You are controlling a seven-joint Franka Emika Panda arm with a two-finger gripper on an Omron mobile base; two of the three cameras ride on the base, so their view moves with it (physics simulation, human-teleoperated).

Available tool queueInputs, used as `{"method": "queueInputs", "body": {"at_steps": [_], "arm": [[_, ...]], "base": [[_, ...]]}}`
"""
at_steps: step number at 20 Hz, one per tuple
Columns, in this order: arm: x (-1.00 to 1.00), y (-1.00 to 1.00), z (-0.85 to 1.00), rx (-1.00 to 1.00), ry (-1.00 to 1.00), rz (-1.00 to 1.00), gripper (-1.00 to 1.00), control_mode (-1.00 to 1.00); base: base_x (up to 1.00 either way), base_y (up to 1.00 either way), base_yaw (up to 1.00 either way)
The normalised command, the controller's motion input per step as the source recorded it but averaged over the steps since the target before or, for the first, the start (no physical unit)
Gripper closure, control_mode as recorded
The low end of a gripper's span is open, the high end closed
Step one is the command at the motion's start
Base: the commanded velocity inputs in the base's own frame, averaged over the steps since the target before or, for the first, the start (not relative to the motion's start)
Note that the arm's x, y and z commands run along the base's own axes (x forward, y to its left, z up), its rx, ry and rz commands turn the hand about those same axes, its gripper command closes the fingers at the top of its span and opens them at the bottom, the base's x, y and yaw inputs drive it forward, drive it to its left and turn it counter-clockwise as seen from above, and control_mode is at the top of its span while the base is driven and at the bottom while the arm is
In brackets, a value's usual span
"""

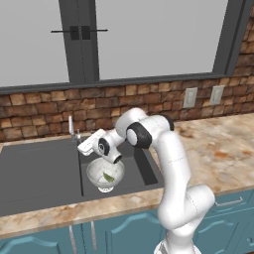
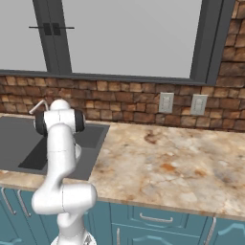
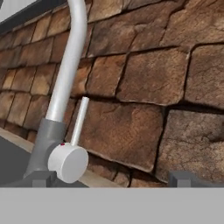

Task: Pick the lemon wedge from the cabinet and place it in the bowl. Then pick the bowl and place it in the sink. Then turn on the sink facuet.

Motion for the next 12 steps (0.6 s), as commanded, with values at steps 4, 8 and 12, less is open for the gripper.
{"method": "queueInputs", "body": {"at_steps": [4, 8, 12], "arm": [[0.17, 0.36, 0.0, 0.19, 0.0, -0.01, -1.0, -1.0], [0.26, 0.09, 0.0, 0.22, 0.0, -0.06, -1.0, -1.0], [0.04, 0.38, 0.09, 0.16, 0.0, -0.01, -1.0, -1.0]], "base": [[0.0, 0.0, 0.0], [0.0, 0.0, 0.0], [0.0, 0.0, 0.0]]}}
